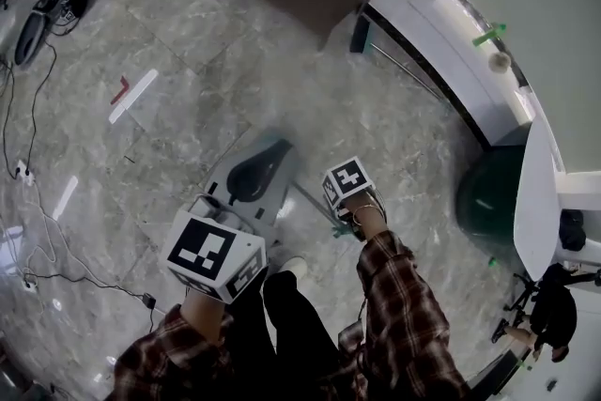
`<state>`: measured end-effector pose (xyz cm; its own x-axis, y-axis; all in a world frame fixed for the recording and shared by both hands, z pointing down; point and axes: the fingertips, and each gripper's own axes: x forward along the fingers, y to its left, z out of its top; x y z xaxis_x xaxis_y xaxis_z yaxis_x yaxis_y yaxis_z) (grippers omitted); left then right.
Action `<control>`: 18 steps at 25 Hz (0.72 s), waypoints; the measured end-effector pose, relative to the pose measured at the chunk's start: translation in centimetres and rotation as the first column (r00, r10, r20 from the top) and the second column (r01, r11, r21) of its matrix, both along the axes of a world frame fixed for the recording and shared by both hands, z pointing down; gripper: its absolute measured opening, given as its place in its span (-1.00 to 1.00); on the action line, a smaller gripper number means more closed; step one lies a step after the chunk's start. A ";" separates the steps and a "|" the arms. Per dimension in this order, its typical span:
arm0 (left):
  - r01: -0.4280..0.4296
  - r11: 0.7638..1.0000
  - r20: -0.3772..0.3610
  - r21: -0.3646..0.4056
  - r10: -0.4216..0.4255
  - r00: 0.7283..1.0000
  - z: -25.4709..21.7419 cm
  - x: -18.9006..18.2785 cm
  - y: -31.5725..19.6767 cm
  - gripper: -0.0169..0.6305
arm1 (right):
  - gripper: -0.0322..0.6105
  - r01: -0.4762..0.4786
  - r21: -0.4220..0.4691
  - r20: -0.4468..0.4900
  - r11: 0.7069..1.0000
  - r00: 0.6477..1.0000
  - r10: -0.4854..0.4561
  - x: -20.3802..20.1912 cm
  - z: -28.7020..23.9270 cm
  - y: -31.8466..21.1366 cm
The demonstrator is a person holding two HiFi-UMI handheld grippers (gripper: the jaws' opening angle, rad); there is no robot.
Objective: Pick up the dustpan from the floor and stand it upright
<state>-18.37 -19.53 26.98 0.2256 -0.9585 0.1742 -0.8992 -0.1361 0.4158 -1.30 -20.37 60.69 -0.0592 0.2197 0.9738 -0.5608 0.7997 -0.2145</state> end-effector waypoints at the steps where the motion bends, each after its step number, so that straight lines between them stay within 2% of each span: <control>1: 0.009 1.000 0.002 0.000 -0.009 1.000 0.0 -0.4 0.0 -0.85 | -0.63 -0.015 0.017 0.049 1.000 0.999 0.014 -1.1 -0.4 -0.5; 4: 0.027 1.000 0.008 0.002 -0.027 1.000 -0.1 -0.9 0.0 -0.85 | -0.63 -0.062 0.053 0.198 0.997 0.979 0.050 -4.1 -2.3 -1.9; 7: 0.026 1.000 0.015 0.008 -0.026 1.000 -0.5 -0.5 0.1 -0.85 | -0.63 -0.067 0.088 0.298 0.994 0.954 0.037 -5.8 -4.4 -2.7; 10: 0.013 1.000 0.018 0.020 -0.013 1.000 -1.5 0.1 0.0 -0.85 | -0.63 -0.091 0.146 0.426 0.985 0.905 0.021 -7.4 -7.6 -3.4; 12: -0.007 0.999 0.019 0.038 0.007 1.000 -2.4 0.7 0.1 -0.85 | -0.65 -0.153 0.192 0.548 0.969 0.836 0.024 -8.4 -11.1 -4.0; 14: -0.037 0.998 0.023 0.052 0.036 0.999 -3.6 1.7 0.5 -0.85 | -0.69 -0.253 0.211 0.680 0.944 0.732 0.044 -8.9 -16.2 -4.1; 16: -0.068 0.995 0.025 0.067 0.066 0.997 -5.3 2.8 1.1 -0.85 | -0.73 -0.349 0.235 0.781 0.907 0.624 0.037 -8.6 -22.5 -3.8; 18: -0.091 0.993 0.030 0.078 0.089 0.996 -6.9 4.1 2.0 -0.85 | -0.78 -0.419 0.282 0.838 0.863 0.545 -0.009 -7.8 -28.8 -2.9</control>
<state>-14.25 -17.57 20.11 0.3075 -0.9456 0.1060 -0.8927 -0.2480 0.3764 -9.07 -23.26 31.91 -0.8314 -0.3012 0.4669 -0.4849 0.8036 -0.3451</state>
